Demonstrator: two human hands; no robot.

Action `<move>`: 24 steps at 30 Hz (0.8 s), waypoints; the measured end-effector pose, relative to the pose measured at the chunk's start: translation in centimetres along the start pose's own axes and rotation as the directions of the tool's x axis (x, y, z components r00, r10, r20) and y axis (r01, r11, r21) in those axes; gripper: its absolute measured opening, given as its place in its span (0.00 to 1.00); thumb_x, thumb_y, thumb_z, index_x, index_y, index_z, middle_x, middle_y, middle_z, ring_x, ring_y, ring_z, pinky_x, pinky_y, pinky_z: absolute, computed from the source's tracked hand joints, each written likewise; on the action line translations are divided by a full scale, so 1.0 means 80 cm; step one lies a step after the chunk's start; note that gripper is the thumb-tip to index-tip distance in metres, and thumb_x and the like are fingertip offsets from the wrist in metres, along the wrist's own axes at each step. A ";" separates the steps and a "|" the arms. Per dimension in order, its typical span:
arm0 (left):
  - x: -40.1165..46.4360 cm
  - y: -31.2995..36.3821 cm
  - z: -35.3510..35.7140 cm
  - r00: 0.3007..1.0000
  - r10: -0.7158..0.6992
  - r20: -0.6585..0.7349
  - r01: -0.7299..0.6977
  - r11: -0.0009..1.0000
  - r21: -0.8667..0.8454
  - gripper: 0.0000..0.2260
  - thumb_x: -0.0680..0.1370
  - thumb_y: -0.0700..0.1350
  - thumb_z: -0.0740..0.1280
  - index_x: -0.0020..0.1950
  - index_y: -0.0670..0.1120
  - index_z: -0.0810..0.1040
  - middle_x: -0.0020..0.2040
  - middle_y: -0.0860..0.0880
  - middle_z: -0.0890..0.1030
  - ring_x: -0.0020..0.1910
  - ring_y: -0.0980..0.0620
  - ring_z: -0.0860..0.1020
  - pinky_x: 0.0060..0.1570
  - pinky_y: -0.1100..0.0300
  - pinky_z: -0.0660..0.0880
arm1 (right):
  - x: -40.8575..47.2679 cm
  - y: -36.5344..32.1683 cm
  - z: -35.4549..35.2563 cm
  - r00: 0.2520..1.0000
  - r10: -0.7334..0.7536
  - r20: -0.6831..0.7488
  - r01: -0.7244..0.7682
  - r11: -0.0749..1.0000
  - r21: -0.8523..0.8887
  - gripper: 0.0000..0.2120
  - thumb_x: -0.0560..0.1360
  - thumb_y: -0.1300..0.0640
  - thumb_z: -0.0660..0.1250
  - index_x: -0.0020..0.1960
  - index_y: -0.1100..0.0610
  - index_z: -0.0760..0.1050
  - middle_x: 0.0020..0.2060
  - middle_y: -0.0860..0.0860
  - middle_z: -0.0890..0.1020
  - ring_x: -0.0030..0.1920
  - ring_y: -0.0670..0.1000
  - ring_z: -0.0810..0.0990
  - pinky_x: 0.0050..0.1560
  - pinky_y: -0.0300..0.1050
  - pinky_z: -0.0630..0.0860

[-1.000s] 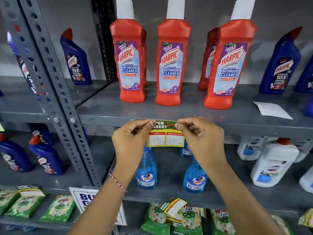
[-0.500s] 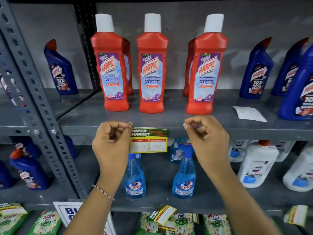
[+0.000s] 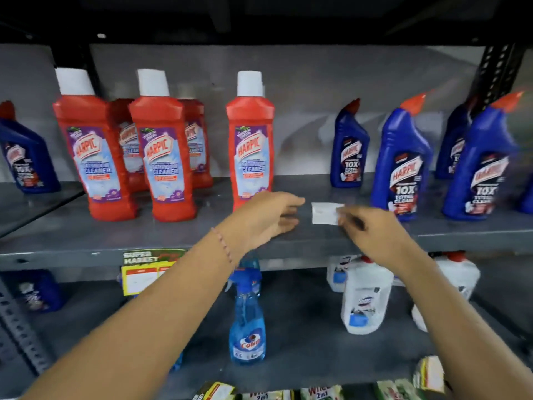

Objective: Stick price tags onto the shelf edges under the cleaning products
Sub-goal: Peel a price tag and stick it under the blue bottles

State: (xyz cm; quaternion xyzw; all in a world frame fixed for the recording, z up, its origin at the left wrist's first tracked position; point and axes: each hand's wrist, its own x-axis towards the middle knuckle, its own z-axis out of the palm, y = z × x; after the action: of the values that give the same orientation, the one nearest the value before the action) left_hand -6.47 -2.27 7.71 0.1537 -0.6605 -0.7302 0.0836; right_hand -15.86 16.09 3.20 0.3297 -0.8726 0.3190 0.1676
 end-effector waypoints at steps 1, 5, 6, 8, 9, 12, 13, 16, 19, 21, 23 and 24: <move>0.014 0.005 0.015 0.999 -0.052 0.015 0.052 0.998 0.019 0.09 0.78 0.41 0.69 0.56 0.40 0.74 0.61 0.38 0.75 0.52 0.44 0.78 0.53 0.56 0.78 | -0.001 0.004 0.000 0.999 -0.017 0.047 0.019 0.999 -0.036 0.11 0.79 0.55 0.62 0.54 0.57 0.81 0.46 0.58 0.86 0.47 0.60 0.83 0.50 0.56 0.79; 0.064 0.026 0.051 0.991 -0.132 -0.026 0.132 0.991 -0.015 0.17 0.77 0.41 0.69 0.61 0.41 0.66 0.59 0.38 0.73 0.45 0.44 0.79 0.43 0.56 0.78 | -0.003 0.013 -0.002 0.992 -0.118 0.037 0.120 0.990 -0.079 0.15 0.81 0.52 0.59 0.46 0.60 0.79 0.32 0.57 0.82 0.35 0.61 0.80 0.37 0.55 0.77; 0.073 0.028 0.055 0.989 -0.144 -0.037 0.143 0.989 -0.037 0.17 0.77 0.41 0.69 0.62 0.40 0.67 0.54 0.39 0.73 0.44 0.44 0.78 0.40 0.56 0.78 | -0.002 0.016 -0.003 0.991 -0.133 0.027 0.134 0.988 -0.081 0.16 0.81 0.51 0.58 0.44 0.60 0.78 0.30 0.56 0.80 0.33 0.61 0.78 0.35 0.53 0.75; 0.082 0.026 0.054 0.983 -0.185 -0.005 0.184 0.979 -0.092 0.10 0.78 0.40 0.67 0.56 0.38 0.71 0.46 0.40 0.74 0.41 0.46 0.77 0.35 0.59 0.77 | -0.003 0.016 -0.001 0.989 -0.148 0.013 0.149 0.987 -0.058 0.18 0.80 0.47 0.59 0.41 0.57 0.77 0.30 0.53 0.79 0.33 0.59 0.78 0.33 0.50 0.72; 0.085 0.022 0.057 0.981 -0.194 0.023 0.195 0.977 -0.088 0.05 0.79 0.38 0.65 0.52 0.38 0.73 0.44 0.40 0.76 0.38 0.47 0.77 0.31 0.61 0.77 | -0.005 0.018 -0.002 0.990 -0.141 0.007 0.141 0.989 -0.033 0.19 0.79 0.42 0.60 0.42 0.56 0.79 0.32 0.52 0.81 0.35 0.57 0.80 0.35 0.49 0.73; 0.092 0.013 0.067 0.986 -0.157 0.053 0.158 0.987 -0.017 0.03 0.79 0.35 0.65 0.51 0.38 0.77 0.43 0.41 0.79 0.36 0.50 0.78 0.27 0.64 0.79 | -0.007 0.019 0.001 0.996 -0.077 -0.054 0.078 0.997 0.003 0.26 0.72 0.32 0.62 0.53 0.53 0.79 0.38 0.52 0.85 0.42 0.56 0.83 0.38 0.48 0.76; 0.094 0.013 0.068 0.990 -0.136 0.044 0.138 0.990 -0.024 0.04 0.79 0.35 0.65 0.53 0.38 0.77 0.45 0.41 0.79 0.37 0.49 0.79 0.27 0.63 0.80 | -0.005 0.019 0.003 0.994 -0.063 -0.087 0.065 0.998 0.014 0.26 0.72 0.32 0.64 0.55 0.53 0.78 0.40 0.52 0.85 0.43 0.56 0.83 0.39 0.48 0.77; 0.092 0.018 0.069 0.994 -0.111 0.018 0.113 0.986 -0.127 0.03 0.78 0.31 0.66 0.48 0.37 0.77 0.43 0.38 0.81 0.36 0.47 0.84 0.29 0.60 0.82 | 0.002 0.024 0.005 0.984 -0.081 -0.156 0.085 0.996 0.015 0.14 0.78 0.46 0.64 0.57 0.53 0.77 0.40 0.53 0.86 0.41 0.59 0.83 0.39 0.50 0.78; 0.079 0.018 0.070 0.995 -0.095 0.012 0.096 0.977 -0.192 0.02 0.78 0.32 0.67 0.48 0.37 0.78 0.38 0.38 0.84 0.30 0.48 0.85 0.29 0.59 0.82 | -0.003 0.034 -0.004 0.978 -0.074 -0.197 0.110 0.978 0.175 0.07 0.79 0.56 0.63 0.53 0.56 0.77 0.34 0.54 0.82 0.36 0.55 0.79 0.34 0.45 0.73; 0.067 0.016 0.072 0.999 -0.011 -0.034 0.010 0.999 -0.042 0.01 0.77 0.36 0.70 0.46 0.39 0.81 0.37 0.43 0.85 0.27 0.54 0.83 0.28 0.64 0.80 | -0.011 0.042 -0.017 0.968 0.000 -0.251 0.099 0.918 0.384 0.05 0.79 0.59 0.64 0.51 0.58 0.78 0.36 0.50 0.82 0.38 0.48 0.79 0.34 0.34 0.72; 0.050 0.014 0.076 0.991 0.116 -0.070 -0.108 0.988 0.107 0.02 0.75 0.39 0.73 0.43 0.43 0.83 0.35 0.47 0.85 0.26 0.57 0.78 0.26 0.67 0.76 | -0.021 0.054 -0.033 0.967 0.093 -0.239 0.061 0.821 0.567 0.04 0.78 0.60 0.66 0.50 0.57 0.80 0.37 0.43 0.83 0.39 0.39 0.80 0.35 0.29 0.73; 0.040 0.013 0.081 0.985 0.161 -0.067 -0.152 0.980 0.129 0.02 0.74 0.40 0.74 0.42 0.43 0.84 0.33 0.48 0.84 0.26 0.57 0.76 0.25 0.68 0.75 | -0.027 0.063 -0.040 0.970 0.123 -0.210 0.044 0.759 0.649 0.03 0.78 0.60 0.67 0.48 0.56 0.80 0.36 0.42 0.84 0.38 0.37 0.80 0.35 0.28 0.73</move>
State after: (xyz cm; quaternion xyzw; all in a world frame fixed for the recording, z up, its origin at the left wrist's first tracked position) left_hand -11.69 2.66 8.87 0.1343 -0.7108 -0.6725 0.1566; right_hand -17.43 22.15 2.24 0.3078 -0.6878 0.6422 0.1404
